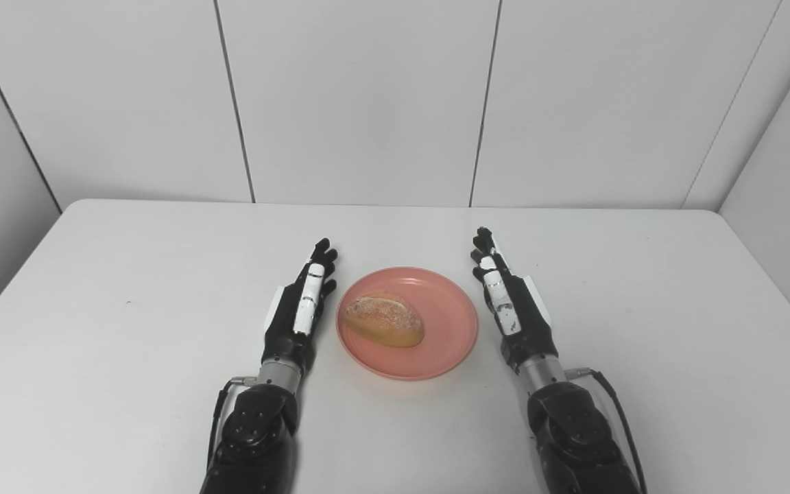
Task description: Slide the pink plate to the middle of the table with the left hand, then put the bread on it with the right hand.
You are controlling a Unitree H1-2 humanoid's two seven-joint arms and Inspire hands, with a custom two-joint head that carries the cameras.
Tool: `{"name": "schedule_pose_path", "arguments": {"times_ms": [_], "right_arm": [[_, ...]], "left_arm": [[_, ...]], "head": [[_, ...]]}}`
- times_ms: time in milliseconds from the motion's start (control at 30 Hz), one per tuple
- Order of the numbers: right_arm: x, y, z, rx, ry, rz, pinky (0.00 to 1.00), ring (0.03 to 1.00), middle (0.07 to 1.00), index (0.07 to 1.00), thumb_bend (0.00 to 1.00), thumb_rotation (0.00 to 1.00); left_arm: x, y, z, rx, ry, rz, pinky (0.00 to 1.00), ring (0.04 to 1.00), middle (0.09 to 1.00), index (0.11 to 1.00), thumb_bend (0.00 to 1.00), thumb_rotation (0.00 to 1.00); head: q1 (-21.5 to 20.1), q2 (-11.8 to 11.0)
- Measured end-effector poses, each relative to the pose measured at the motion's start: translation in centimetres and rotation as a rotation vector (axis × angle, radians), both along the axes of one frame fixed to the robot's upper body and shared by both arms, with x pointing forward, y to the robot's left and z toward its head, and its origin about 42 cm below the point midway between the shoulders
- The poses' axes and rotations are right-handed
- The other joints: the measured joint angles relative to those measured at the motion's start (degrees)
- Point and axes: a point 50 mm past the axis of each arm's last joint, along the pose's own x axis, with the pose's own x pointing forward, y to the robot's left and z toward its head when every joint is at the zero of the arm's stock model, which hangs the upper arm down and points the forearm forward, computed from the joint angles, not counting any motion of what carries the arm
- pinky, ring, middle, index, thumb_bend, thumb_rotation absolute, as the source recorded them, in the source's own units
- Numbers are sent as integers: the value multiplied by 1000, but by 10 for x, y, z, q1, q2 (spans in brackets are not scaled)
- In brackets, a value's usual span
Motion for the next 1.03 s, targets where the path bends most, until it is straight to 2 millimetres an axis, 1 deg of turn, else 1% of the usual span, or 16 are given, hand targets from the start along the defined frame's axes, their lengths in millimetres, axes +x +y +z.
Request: {"name": "schedule_pose_path", "arguments": {"times_ms": [233, 400, 733, 1033], "right_arm": [[1, -2, -7, 68, 63, -24, 1000, 1000, 1000, 1000, 736, 1000], [3, -2, -7, 103, 72, -38, 1000, 1000, 1000, 1000, 758, 1000], [4, -2, -6, 126, 77, -54, 1000, 1000, 1000, 1000, 757, 1000], [4, -4, -6, 138, 79, -74, 1000, 1000, 1000, 1000, 737, 1000]], "left_arm": [[0, 2, 0, 0, -1, 0, 995, 978, 956, 934, 461, 1000], [0, 2, 0, 2, -1, 0, 990, 974, 953, 933, 464, 1000], [0, 3, 1, 2, 5, 1, 986, 973, 950, 927, 456, 1000], [0, 5, 2, -11, 17, 2, 970, 962, 940, 915, 474, 1000]], "head": [[-3, 1], [-4, 1], [-5, 1], [-7, 3]]}}
